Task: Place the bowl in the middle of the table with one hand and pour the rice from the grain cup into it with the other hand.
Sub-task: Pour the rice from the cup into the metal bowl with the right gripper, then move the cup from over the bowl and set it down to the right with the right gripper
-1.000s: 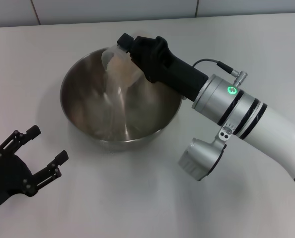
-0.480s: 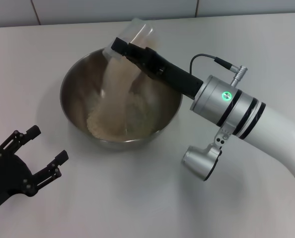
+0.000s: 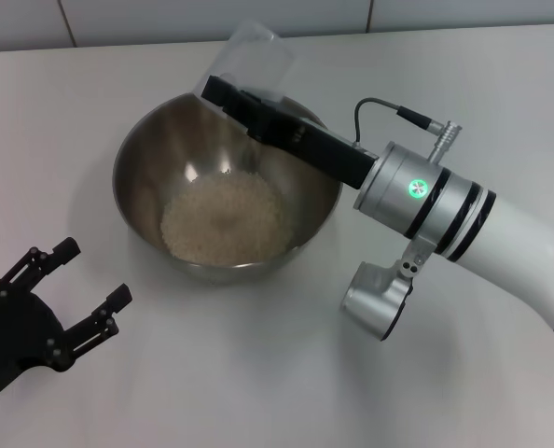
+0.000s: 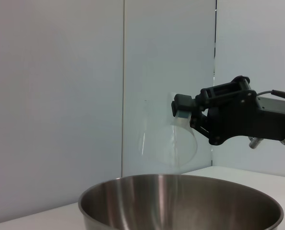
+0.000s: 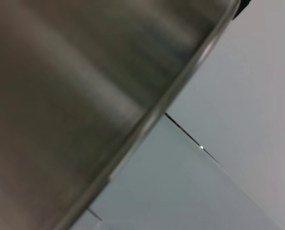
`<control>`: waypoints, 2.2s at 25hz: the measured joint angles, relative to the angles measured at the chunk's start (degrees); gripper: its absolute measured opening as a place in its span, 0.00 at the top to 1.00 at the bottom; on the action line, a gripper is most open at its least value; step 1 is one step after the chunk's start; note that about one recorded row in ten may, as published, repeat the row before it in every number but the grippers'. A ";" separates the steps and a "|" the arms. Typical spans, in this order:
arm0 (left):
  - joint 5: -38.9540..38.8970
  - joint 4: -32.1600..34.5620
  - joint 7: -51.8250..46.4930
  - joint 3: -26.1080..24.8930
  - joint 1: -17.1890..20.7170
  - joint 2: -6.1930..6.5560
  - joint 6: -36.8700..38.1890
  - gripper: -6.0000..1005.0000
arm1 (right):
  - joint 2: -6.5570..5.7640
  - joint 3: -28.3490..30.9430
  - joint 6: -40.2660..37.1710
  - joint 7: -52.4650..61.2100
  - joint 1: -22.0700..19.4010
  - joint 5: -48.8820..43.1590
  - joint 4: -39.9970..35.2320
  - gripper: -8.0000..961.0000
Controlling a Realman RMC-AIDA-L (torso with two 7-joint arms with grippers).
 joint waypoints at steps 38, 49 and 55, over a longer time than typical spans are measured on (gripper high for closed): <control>0.22 0.00 0.00 0.00 -0.35 0.00 0.21 0.16 | -0.09 8.24 -1.13 127.30 -4.94 0.49 0.03 0.96; 0.27 0.00 0.00 0.00 -0.52 0.00 0.35 0.16 | 0.07 8.59 -0.90 130.01 -5.68 0.46 0.07 0.96; 0.28 0.01 0.00 0.00 -0.47 0.00 0.40 0.16 | 0.09 17.29 -1.54 127.47 -9.75 0.50 -0.72 0.96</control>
